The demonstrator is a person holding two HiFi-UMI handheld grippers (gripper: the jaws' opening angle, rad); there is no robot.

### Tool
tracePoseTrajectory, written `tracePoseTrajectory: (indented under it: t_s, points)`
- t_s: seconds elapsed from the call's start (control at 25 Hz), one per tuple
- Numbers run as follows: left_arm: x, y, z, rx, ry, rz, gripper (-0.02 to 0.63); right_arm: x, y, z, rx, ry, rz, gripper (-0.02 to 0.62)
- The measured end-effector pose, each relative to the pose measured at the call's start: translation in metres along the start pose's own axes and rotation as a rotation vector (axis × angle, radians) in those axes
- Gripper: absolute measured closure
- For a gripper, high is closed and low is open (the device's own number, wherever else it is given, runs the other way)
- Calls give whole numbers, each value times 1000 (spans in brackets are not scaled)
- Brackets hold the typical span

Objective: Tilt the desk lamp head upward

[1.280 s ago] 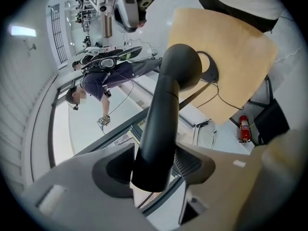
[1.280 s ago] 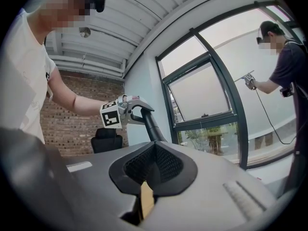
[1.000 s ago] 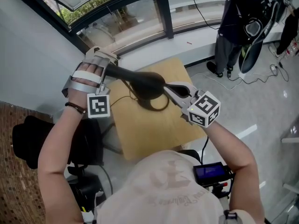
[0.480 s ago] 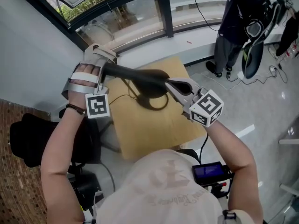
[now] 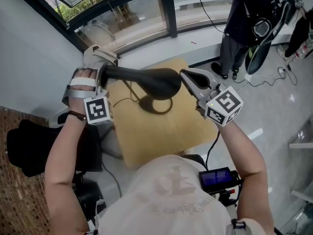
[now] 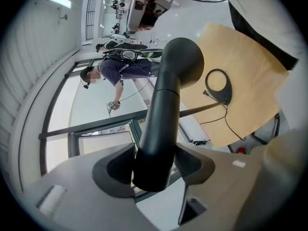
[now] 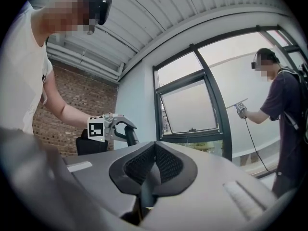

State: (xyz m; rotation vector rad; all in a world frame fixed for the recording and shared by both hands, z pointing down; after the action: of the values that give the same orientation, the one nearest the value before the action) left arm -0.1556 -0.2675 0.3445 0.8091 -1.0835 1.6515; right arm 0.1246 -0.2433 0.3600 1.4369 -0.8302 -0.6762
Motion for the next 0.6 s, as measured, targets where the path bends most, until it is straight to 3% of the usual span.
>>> tracePoseTrajectory:
  t_s: [0.44,0.6]
  points:
    - [6,4,2,7,6,-187,364,18,-21,-17,47,67,-32,583]
    - [7,4,2,6,2,-215,362,21,-22,-19,46,79,-39,583]
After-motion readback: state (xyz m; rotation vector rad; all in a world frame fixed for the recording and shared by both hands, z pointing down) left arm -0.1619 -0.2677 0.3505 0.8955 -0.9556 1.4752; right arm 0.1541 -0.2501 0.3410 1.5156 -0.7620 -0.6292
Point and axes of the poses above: the fingertips, and each gripper's own axes: z forward along the fingers, x to its right, y out of its underside, the point moved 6 cm from there along -z, backward along the fingers
